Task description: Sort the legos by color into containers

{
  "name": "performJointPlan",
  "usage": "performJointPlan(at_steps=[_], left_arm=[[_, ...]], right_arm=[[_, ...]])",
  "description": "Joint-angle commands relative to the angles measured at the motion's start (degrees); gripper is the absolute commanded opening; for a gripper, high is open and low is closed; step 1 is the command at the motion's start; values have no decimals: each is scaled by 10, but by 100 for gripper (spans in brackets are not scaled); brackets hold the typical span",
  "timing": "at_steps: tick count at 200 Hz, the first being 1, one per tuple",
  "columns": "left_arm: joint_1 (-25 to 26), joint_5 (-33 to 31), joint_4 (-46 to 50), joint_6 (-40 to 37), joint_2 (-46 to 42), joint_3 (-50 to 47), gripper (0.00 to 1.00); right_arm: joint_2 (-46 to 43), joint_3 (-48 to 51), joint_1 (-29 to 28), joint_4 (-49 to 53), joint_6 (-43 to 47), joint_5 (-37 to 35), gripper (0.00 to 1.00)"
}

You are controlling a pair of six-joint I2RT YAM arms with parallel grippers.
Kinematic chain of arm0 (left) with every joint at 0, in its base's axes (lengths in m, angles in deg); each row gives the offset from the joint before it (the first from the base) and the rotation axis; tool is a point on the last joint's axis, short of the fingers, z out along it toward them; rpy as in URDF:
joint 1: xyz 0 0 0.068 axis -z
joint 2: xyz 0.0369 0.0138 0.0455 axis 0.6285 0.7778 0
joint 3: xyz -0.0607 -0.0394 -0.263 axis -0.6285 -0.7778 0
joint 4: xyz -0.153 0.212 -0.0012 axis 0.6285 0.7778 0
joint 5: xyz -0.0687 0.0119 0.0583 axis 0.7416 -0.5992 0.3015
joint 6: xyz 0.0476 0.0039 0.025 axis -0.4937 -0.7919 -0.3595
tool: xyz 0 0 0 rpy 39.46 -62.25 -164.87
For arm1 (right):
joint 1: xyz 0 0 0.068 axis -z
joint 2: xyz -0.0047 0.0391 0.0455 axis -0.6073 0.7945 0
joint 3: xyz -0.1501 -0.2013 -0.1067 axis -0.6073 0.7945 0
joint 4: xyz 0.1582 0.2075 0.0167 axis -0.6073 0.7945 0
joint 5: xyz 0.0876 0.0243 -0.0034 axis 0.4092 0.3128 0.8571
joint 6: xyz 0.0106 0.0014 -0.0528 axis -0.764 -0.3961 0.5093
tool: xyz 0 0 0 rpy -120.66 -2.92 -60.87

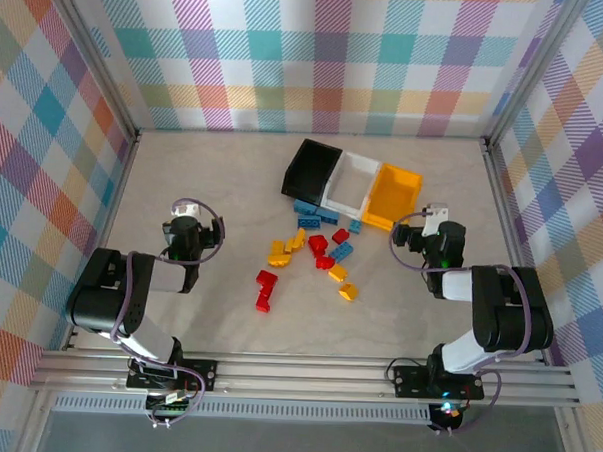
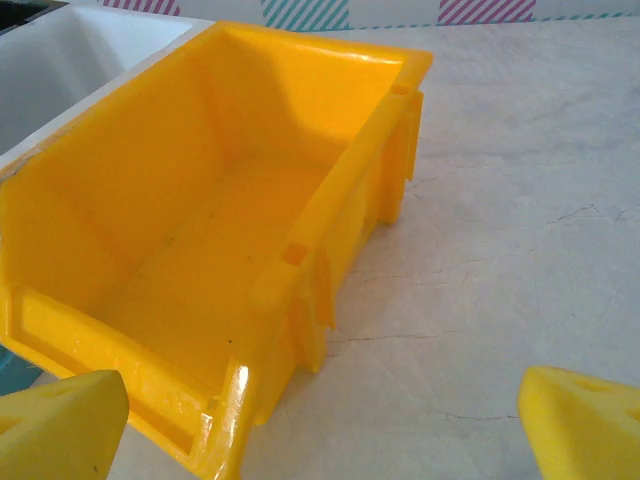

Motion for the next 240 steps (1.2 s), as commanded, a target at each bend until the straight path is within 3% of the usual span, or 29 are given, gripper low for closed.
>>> performJointPlan(at_steps=[1,164,208,227,240], left_arm=[[-4,6,-11,9,-2,8,100],[-4,6,-10,9,-2,8,100],[-3,1,-11,8,-5,7,100],[-3,-9,35,13,-23,24,100],[-2,-27,127,22,-43,63,100]], right_arm=[[-1,-9,2,-3,-2,13,100],[-8,-12,4,2,-8,-7,100],[-112,-110,-7,251,-43,-77,100],[-148,-171,-7,360,-102,-76,100],[-155,-222,-7,457,-155,-75,100]])
